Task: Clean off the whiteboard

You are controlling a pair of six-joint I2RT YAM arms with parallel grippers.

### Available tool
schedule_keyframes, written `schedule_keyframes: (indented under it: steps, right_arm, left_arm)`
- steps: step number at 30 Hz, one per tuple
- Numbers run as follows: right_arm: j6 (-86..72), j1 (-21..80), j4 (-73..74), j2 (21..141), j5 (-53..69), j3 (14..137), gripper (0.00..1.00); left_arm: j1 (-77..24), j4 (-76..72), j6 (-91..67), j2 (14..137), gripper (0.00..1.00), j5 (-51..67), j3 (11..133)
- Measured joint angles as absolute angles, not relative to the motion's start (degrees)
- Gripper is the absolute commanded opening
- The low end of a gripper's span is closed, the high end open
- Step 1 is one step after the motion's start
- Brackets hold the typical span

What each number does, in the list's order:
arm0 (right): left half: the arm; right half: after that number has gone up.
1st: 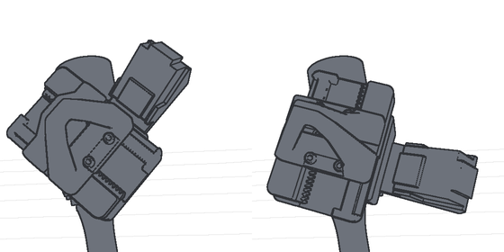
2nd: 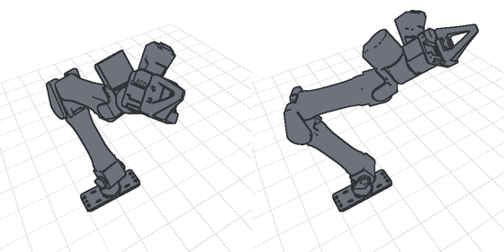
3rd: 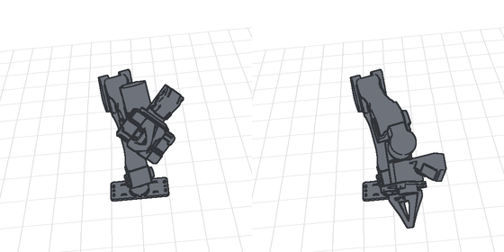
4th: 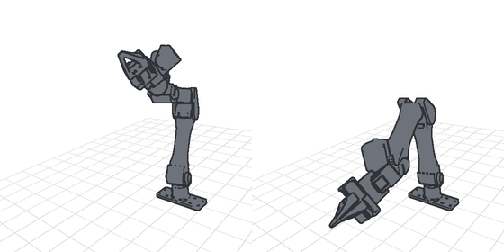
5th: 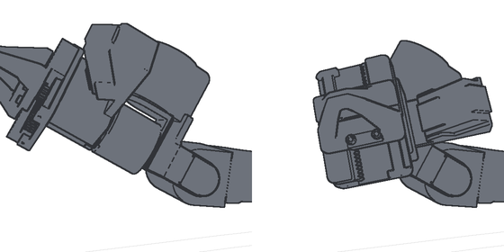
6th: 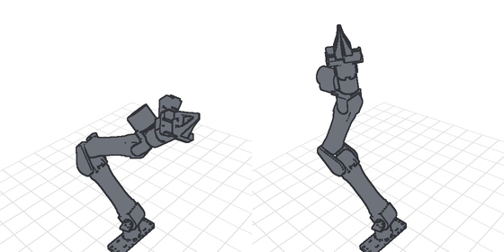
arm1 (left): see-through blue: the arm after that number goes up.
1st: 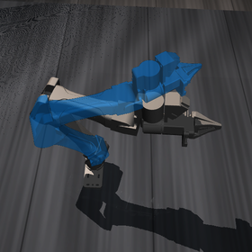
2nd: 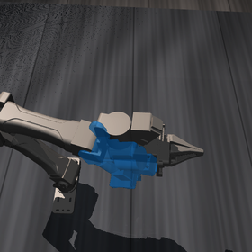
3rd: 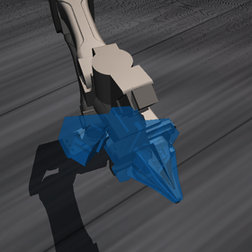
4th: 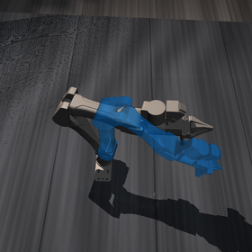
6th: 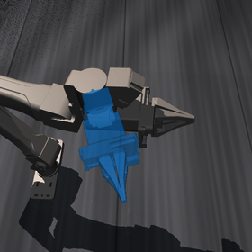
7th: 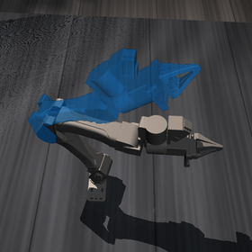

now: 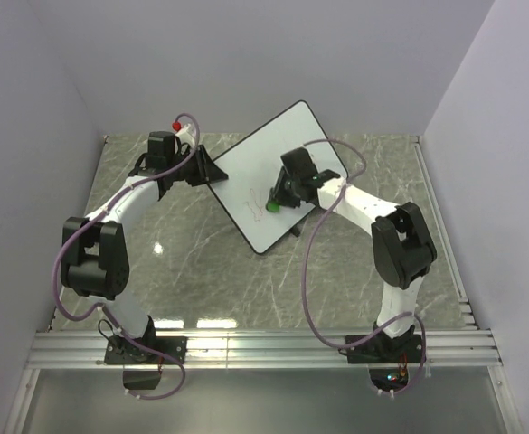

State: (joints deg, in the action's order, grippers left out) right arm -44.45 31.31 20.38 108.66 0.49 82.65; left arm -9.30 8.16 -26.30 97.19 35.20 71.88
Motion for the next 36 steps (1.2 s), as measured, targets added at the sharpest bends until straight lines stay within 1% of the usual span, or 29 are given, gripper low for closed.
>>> schedule_keyframes:
  steps: [4, 10, 13, 17, 20, 26, 36]
  right_arm:
    - [-44.5, 32.8, 22.1, 106.2, 0.6, 76.1, 0.00]
    - [-44.5, 34.7, 24.7, 105.6, -0.7, 74.3, 0.00]
    - [-44.2, 35.3, 28.9, 107.3, -1.9, 78.1, 0.00]
    - [-43.8, 35.9, 37.3, 111.1, -3.0, 86.8, 0.00]
    - [-43.8, 36.9, 39.1, 112.6, -4.0, 91.9, 0.00]
    - [-44.8, 40.1, 35.7, 113.5, -4.6, 98.0, 0.00]
    - [-47.7, 41.7, 25.6, 113.2, -4.6, 97.1, 0.00]
  left_arm:
    - [-9.3, 8.0, -25.8, 97.2, 0.00, 35.6, 71.9]
    - [-10.0, 8.4, -24.7, 97.2, 0.00, 35.6, 73.0]
    - [-10.3, 8.4, -24.4, 97.0, 0.00, 35.0, 73.1]
    - [-10.9, 8.3, -24.2, 96.6, 0.00, 34.0, 73.1]
    - [-11.3, 8.2, -24.2, 96.6, 0.00, 33.3, 73.1]
    - [-11.6, 8.0, -24.8, 96.6, 0.00, 32.9, 72.9]
    - [-11.6, 8.6, -26.9, 96.7, 0.00, 32.4, 72.9]
